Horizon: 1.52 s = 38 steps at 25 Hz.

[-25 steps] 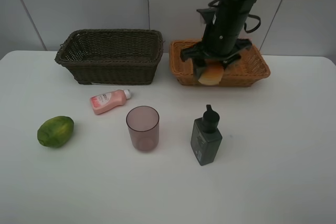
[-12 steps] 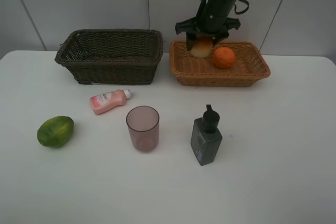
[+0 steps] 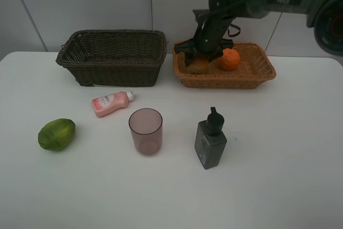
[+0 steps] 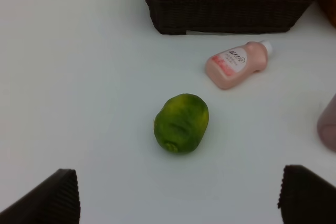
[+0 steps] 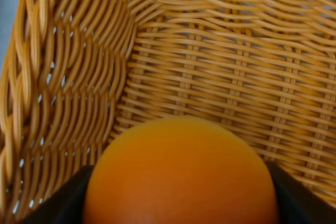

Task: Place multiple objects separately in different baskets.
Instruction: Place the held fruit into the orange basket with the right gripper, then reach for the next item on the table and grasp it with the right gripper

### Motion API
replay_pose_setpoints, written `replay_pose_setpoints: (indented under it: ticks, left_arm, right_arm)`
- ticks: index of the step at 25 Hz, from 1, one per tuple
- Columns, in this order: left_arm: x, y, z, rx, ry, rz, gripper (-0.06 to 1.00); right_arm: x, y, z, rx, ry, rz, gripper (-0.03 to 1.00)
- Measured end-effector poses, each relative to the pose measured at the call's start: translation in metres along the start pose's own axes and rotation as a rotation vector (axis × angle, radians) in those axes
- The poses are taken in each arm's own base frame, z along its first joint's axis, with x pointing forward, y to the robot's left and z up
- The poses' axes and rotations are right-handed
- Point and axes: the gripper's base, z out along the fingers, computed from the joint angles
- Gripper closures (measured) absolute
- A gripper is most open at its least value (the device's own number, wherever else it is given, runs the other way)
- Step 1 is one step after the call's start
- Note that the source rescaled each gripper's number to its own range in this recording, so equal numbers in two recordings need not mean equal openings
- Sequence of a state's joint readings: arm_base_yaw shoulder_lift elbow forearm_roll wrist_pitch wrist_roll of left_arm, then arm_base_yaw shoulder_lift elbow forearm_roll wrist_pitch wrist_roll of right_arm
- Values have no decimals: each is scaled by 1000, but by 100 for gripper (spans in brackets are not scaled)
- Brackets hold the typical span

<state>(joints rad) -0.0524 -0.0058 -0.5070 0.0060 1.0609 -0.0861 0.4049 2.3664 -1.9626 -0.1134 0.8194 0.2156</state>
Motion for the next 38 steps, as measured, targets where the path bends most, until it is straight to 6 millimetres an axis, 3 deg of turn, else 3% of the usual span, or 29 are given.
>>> replay_pose_setpoints:
  ticks: [1, 2, 5, 8, 16, 29, 34, 38]
  left_arm:
    - [0, 0, 0, 0, 0, 0, -4]
    - [0, 0, 0, 0, 0, 0, -4]
    - [0, 0, 0, 0, 0, 0, -4]
    - [0, 0, 0, 0, 0, 0, -4]
    - [0, 0, 0, 0, 0, 0, -4]
    - [0, 0, 0, 0, 0, 0, -4]
    - [0, 0, 0, 0, 0, 0, -4]
    - [0, 0, 0, 0, 0, 0, -4]
  right_arm:
    - [0, 0, 0, -1, -3, 0, 54]
    - [0, 0, 0, -1, -5, 0, 46]
    - [0, 0, 0, -2, -4, 1, 12]
    - [-2, 0, -6, -1, -5, 2, 0]
    - [2, -2, -66, 19, 70, 0, -3]
    - [104, 28, -164, -64, 154, -96, -3]
    - [139, 40, -173, -74, 198, -112, -3]
    - [158, 49, -167, -73, 237, -124, -3]
